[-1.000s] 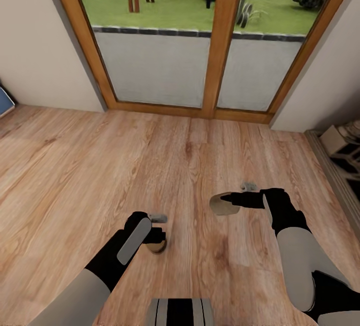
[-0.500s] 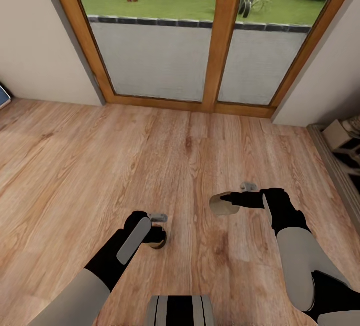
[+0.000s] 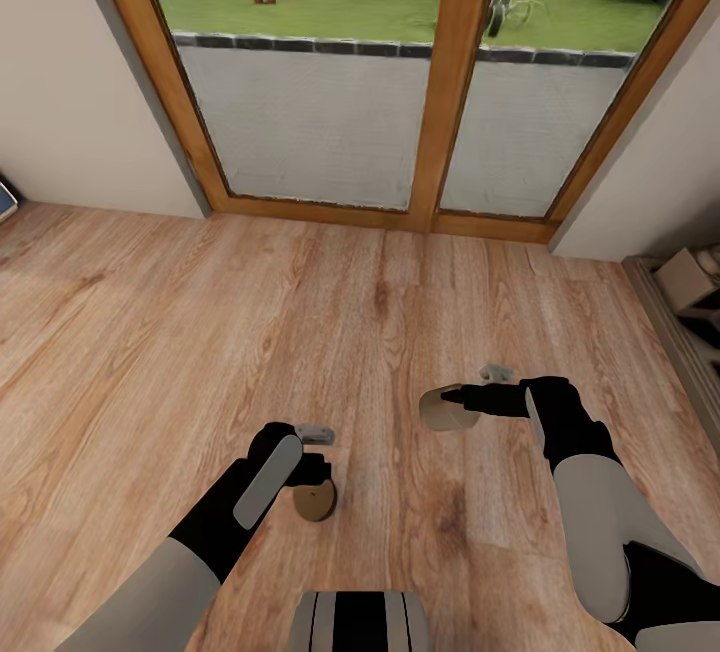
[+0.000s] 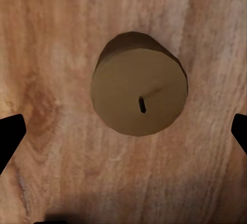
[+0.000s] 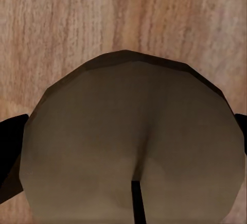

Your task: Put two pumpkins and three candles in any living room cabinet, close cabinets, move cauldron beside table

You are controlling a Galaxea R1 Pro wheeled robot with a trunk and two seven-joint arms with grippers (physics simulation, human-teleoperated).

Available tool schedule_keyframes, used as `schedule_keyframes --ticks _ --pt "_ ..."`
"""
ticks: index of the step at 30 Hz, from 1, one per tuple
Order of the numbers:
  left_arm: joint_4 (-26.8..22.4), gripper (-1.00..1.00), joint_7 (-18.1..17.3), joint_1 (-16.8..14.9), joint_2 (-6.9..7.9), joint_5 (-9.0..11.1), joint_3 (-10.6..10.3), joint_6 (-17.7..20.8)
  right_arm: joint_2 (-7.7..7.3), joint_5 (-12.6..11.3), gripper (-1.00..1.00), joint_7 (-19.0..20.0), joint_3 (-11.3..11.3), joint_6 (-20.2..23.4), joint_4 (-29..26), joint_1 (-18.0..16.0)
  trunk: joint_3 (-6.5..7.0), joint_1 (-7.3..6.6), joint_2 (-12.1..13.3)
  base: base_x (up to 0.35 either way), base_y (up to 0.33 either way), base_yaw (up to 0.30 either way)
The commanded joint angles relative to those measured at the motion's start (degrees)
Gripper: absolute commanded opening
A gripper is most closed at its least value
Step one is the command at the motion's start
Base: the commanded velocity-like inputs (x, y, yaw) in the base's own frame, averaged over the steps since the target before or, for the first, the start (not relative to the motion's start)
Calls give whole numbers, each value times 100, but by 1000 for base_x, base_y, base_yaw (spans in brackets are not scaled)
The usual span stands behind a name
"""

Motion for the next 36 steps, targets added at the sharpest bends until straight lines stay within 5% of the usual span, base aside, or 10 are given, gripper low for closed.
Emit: schedule_keyframes --ticks 1,7,27,31,36 --pt "1 100 0 0 -5 0 0 0 3 -4 -100 0 0 2 0 0 -22 3 -1 6 1 0" --pt "-24 100 0 0 -17 7 -13 7 4 -4 -100 0 0 2 0 0 -22 3 -1 1 0 0" --pt "-29 100 -9 0 -26 8 -18 -6 -2 -4 -100 0 0 2 0 0 -465 54 -28 0 0 0" --pt "-160 100 -3 26 -134 -1 5 -140 -113 -114 -100 126 -136 -6 -3 -85 -465 55 -28 0 0 0" --pt "-197 100 8 26 -136 24 -2 -303 7 -359 -100 290 -162 0 -28 -71 -553 65 -34 0 0 0"
